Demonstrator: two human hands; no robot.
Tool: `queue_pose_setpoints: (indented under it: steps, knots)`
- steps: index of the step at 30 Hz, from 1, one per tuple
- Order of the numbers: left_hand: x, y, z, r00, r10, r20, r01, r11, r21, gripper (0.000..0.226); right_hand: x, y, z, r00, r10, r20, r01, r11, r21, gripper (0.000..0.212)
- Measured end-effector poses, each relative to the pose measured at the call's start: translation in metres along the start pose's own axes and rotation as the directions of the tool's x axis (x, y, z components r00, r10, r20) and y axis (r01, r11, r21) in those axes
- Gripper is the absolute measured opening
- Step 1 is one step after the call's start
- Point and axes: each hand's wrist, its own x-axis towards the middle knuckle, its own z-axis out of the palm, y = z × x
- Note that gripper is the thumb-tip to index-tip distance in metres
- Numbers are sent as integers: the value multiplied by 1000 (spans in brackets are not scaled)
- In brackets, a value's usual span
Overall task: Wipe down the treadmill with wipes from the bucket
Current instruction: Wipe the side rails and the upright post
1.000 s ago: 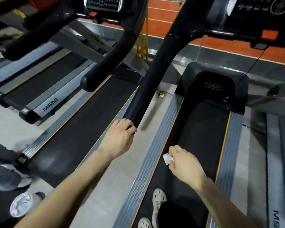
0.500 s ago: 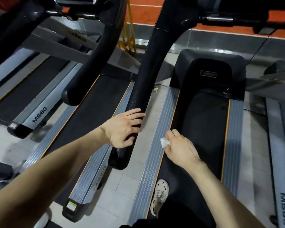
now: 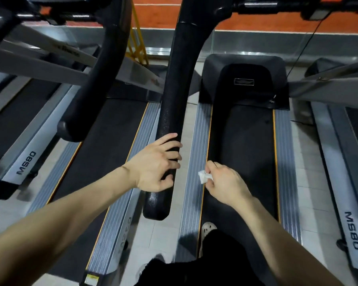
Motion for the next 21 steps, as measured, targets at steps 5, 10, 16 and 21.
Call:
queue_pose_setpoints:
  steps: [5, 10, 16, 21]
  knots:
    - [-1, -5, 9, 987, 93, -133, -97, 995, -18, 38, 11, -4, 61, 994, 70, -88, -73, 997, -23, 16]
    - [-1, -14, 23, 933, 211, -292, -238, 969, -60, 36, 11, -20, 139, 948, 207, -242, -218, 976, -19, 14]
    - [12, -12, 33, 945, 56, -323, -105, 985, -137, 55, -48, -77, 215, 820, 476, -318, -457, 879, 136, 10]
    - [-10, -6, 49, 895, 64, -441, -149, 975, -162, 44, -96, -139, 246, 720, 566, -401, -535, 821, 197, 13]
